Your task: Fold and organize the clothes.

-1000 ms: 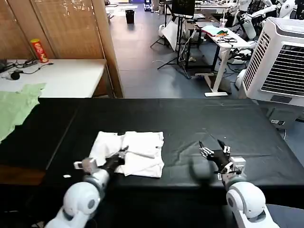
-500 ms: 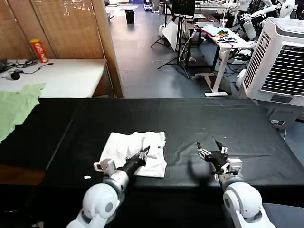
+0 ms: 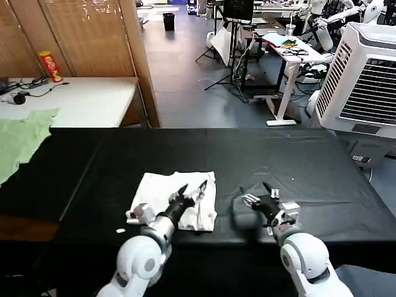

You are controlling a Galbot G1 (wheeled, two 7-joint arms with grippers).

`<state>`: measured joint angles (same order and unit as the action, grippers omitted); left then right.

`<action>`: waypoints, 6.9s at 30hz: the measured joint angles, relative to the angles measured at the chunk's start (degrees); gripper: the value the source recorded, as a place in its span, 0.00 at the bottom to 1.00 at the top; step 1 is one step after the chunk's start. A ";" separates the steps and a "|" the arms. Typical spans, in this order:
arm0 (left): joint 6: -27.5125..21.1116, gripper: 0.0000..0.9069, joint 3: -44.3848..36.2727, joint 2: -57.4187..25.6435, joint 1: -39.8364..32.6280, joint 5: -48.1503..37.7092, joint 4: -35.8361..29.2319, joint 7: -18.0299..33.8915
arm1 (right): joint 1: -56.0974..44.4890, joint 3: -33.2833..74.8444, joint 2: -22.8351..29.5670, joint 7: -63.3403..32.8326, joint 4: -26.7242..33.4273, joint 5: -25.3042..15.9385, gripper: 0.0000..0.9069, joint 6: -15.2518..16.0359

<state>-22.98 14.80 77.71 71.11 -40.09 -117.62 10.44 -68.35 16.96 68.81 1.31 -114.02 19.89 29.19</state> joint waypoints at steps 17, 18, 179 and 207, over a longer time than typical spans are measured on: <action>2.03 0.97 10.32 -6.83 6.07 9.66 1.87 -2.14 | 8.64 -13.57 1.76 -3.11 4.55 -1.26 0.97 2.36; 2.10 0.97 10.49 -6.70 6.26 9.80 2.00 -2.14 | 8.50 -13.37 1.76 -3.74 4.53 -0.69 0.97 2.14; 1.33 0.97 4.36 -17.92 9.84 26.12 -8.75 -8.66 | -5.30 -1.24 8.82 -8.47 -5.06 14.88 0.97 7.44; 3.94 0.97 12.78 -15.73 17.25 25.57 -11.93 -6.23 | 17.03 -13.44 23.37 -13.05 24.27 16.32 0.15 5.23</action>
<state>-19.04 27.58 61.98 88.36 -14.52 -129.55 4.21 -51.32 3.52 92.18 -11.74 -89.74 36.21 34.42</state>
